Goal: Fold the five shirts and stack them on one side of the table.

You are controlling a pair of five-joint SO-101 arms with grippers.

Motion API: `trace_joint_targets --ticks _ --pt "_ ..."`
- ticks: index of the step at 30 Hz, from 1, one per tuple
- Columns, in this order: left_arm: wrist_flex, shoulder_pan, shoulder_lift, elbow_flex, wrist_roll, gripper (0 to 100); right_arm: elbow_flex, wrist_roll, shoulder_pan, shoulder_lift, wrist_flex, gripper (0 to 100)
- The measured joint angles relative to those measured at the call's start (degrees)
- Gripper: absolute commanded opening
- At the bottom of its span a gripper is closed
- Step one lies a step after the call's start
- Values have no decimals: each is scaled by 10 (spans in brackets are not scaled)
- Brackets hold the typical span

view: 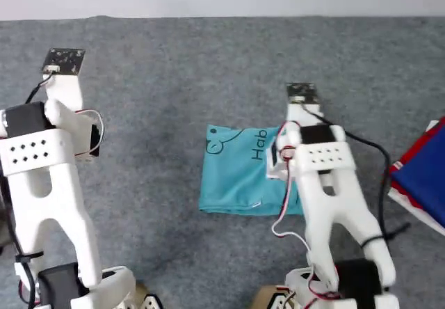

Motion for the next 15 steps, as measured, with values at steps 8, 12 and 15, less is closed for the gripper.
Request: trace_joint_targets --ticks 8,12,15 --pt "0 -1 0 0 0 8 0 -4 -5 47 -34 98" --pt "0 -1 0 0 0 8 0 -4 -4 47 -34 98" --pt "0 -1 0 0 0 8 -1 -4 -2 47 -33 99"
